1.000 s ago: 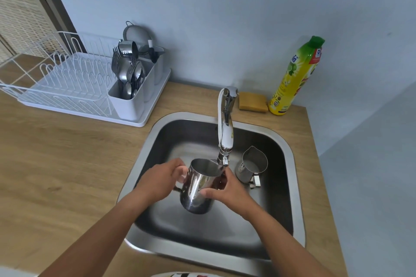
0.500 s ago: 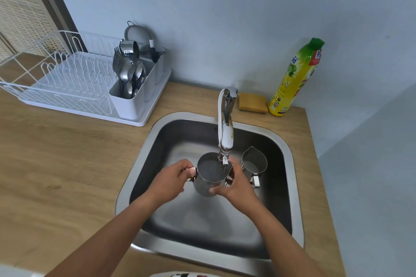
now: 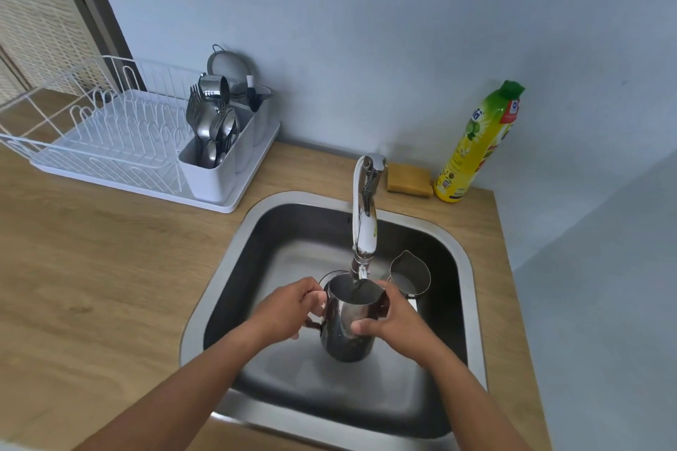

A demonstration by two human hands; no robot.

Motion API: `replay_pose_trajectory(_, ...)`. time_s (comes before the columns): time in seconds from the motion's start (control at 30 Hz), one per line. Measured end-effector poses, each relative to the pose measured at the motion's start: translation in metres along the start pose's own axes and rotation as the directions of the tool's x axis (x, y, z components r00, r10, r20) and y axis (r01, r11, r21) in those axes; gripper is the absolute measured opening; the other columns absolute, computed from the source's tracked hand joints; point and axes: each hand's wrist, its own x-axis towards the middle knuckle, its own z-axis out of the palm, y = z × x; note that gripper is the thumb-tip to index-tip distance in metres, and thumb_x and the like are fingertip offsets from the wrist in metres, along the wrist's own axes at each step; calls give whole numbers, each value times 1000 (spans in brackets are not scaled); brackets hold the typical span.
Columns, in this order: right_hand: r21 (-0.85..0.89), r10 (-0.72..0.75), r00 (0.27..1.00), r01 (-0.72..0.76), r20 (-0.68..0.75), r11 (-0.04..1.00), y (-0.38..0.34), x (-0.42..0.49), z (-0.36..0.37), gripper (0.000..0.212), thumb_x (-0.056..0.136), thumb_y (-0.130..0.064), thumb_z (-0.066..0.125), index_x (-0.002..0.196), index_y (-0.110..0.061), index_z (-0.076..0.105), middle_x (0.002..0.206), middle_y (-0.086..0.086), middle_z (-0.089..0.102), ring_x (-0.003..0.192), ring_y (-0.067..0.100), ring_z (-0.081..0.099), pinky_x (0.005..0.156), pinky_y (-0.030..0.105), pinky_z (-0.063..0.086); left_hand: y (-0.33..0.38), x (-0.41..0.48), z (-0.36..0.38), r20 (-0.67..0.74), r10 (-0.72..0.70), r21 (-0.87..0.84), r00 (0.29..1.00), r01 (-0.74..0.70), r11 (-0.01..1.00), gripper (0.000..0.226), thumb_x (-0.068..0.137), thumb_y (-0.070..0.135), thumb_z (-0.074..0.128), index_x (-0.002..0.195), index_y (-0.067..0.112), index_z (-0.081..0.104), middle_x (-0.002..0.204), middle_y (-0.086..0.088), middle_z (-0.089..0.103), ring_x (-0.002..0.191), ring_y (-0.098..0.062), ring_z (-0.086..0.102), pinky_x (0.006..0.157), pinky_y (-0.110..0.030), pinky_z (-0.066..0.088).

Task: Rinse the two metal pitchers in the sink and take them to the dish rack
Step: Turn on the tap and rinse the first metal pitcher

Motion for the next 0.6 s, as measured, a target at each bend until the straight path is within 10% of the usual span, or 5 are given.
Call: replay_pose_trajectory(0.6, 8, 62, 997, -62, 46, 998, -11, 19, -6, 62, 70, -41, 84, 121, -24, 54, 113, -3, 67, 100, 12, 66, 87, 35, 56, -5, 18, -5, -14, -81, -44, 997, 81, 996, 25, 100, 34, 42, 86, 20, 58, 75, -1, 77, 60, -22, 71, 45, -24, 43)
